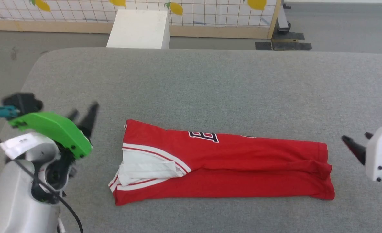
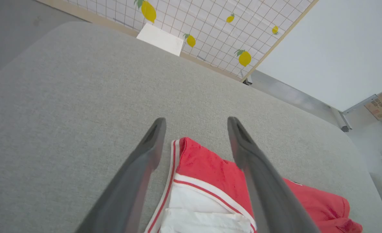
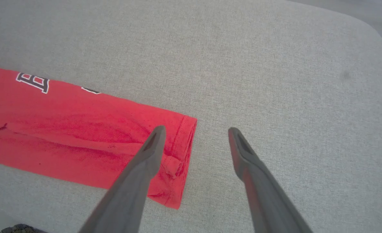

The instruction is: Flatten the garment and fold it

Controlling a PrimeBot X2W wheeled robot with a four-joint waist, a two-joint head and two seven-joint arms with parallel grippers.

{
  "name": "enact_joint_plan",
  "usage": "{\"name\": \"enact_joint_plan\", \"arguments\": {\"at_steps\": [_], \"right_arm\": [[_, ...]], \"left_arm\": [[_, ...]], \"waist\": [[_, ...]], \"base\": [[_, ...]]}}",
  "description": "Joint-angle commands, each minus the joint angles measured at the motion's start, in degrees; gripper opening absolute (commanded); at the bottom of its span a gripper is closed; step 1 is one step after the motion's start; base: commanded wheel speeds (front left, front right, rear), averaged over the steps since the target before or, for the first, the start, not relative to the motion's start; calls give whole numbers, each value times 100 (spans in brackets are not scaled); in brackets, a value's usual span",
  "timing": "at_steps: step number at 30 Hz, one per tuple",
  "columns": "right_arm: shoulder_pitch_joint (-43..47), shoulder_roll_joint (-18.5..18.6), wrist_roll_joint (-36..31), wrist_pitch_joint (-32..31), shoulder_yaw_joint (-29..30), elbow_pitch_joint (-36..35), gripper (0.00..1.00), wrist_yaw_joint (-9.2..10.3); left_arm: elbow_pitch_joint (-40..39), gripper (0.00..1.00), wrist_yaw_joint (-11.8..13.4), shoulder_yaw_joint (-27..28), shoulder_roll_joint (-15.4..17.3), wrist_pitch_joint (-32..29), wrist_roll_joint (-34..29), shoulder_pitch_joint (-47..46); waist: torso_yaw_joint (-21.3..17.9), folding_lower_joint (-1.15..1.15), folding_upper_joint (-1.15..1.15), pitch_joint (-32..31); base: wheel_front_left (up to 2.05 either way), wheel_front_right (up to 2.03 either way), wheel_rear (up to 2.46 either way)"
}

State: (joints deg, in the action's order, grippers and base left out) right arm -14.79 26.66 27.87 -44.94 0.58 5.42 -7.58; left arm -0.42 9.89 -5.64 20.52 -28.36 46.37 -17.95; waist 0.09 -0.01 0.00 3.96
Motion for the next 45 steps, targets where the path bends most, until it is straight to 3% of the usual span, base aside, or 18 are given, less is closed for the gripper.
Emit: {"name": "enact_joint_plan", "arguments": {"at_steps": [1, 4, 9, 14, 20, 31, 39, 40, 41, 42, 43, 45], "right_arm": [[134, -30, -27, -6, 66, -15, 100, 9], [200, -119, -95, 20, 289, 37, 100, 9], [324, -226, -76, 92, 358, 256, 100, 9], [341, -161, 10, 68, 201, 535, 100, 9], [205, -118, 74, 48, -75, 871, 100, 9], [-130, -298, 300, 178, -792, 1164, 100, 9], [-278, -196, 350, 250, -1033, 1393, 100, 9], [-283, -185, 348, 224, -1046, 1429, 93, 9], [-289, -164, 347, 210, -1060, 1455, 36, 9], [-294, -138, 337, 202, -1067, 1478, 16, 9], [-300, -110, 324, 194, -1073, 1496, 0, 9], [-314, -40, 298, 154, -1062, 1533, 0, 9]], "left_arm": [[-35, 100, -117, 40, 64, 316, -203, -94], [15, 100, -428, 78, 91, 1479, -711, -90], [307, 100, -644, 92, -26, 3043, -1296, 4], [584, 100, -854, -131, -10, 3979, -1824, -19], [752, 100, -910, -208, -113, 4273, -2130, -123], [797, 100, -1004, -110, -322, 4332, -2238, -77], [755, 100, -1080, -2, -419, 4335, -2312, -58], [770, 100, -1094, -1, -427, 4335, -2312, -45], [769, 100, -1105, 8, -432, 4335, -2326, -40], [764, 100, -1111, 19, -441, 4335, -2336, -33], [766, 100, -1116, 26, -448, 4335, -2345, -23], [772, 100, -1136, 40, -467, 4335, -2358, -13]], "waist": [[-10, 1, 0, 28], [-6, 1, 0, 150], [37, 1, 0, 369], [108, 1, 0, 597], [161, 1, 0, 802], [206, 1, 0, 950], [232, 1, 0, 972], [232, 1, 0, 969], [231, 1, 0, 964], [229, 1, 0, 961], [227, 1, 0, 960], [228, 1, 0, 958]], "base": [[0, 0, 0], [0, 0, 0], [0, 0, 0], [0, 0, 0], [0, 0, 0], [0, 0, 0], [0, 0, 0], [0, 0, 0], [0, 0, 0], [0, 0, 0], [0, 0, 0], [0, 0, 0]]}}
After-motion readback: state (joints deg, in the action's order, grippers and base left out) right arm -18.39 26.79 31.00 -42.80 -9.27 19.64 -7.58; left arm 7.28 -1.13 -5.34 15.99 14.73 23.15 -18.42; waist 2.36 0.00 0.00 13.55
